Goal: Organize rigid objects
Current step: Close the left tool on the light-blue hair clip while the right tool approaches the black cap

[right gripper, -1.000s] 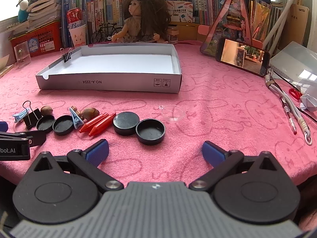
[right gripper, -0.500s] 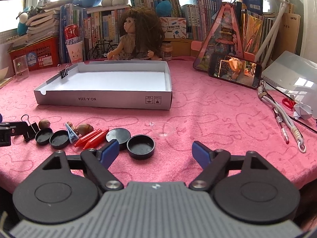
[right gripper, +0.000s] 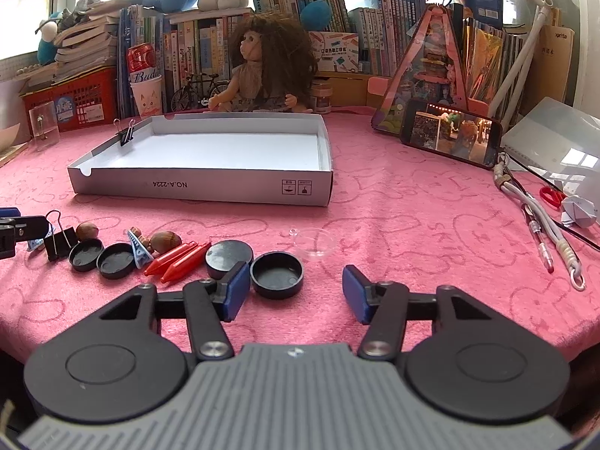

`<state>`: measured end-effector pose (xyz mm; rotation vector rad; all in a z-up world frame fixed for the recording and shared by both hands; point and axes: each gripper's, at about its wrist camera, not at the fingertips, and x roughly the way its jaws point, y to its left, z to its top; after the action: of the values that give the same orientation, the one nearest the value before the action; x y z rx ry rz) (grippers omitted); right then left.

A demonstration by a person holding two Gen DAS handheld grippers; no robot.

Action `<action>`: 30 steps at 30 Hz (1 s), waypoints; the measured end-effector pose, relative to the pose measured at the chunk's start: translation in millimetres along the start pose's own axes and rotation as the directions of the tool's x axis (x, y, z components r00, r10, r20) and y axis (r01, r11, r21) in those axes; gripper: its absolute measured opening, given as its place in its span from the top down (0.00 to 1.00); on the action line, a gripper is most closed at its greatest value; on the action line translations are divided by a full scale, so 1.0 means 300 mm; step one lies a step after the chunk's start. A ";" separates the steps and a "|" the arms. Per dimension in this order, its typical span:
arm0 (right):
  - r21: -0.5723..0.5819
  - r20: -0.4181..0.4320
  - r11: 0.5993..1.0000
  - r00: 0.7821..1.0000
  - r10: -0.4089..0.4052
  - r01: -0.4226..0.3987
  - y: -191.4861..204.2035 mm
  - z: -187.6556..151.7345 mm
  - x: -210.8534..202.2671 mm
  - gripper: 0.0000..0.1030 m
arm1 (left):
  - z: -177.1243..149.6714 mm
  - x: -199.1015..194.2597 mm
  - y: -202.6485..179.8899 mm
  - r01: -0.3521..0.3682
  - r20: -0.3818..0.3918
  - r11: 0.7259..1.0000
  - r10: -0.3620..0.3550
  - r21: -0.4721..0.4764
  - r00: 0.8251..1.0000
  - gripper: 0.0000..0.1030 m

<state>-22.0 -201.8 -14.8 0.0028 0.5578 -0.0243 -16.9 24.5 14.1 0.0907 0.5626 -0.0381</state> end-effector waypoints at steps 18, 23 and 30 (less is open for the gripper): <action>-0.013 -0.001 1.000 1.000 0.002 -0.002 0.010 -0.002 0.013 0.48 | -0.015 0.013 0.033 0.043 -0.003 0.997 -0.043 -0.063 0.999 0.62; -0.020 0.003 1.000 1.000 -0.002 0.002 0.013 -0.003 0.013 0.48 | -0.026 0.019 0.020 0.070 -0.017 0.995 -0.071 -0.068 0.997 0.62; -0.019 0.004 1.000 1.000 -0.002 0.002 0.013 -0.004 0.012 0.48 | -0.019 0.006 0.040 0.043 0.012 0.994 -0.042 -0.102 0.999 0.62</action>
<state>-19.4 -198.0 -17.7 -0.0158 0.5541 -0.0207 -17.7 37.1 9.3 -0.0208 0.5556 -0.0510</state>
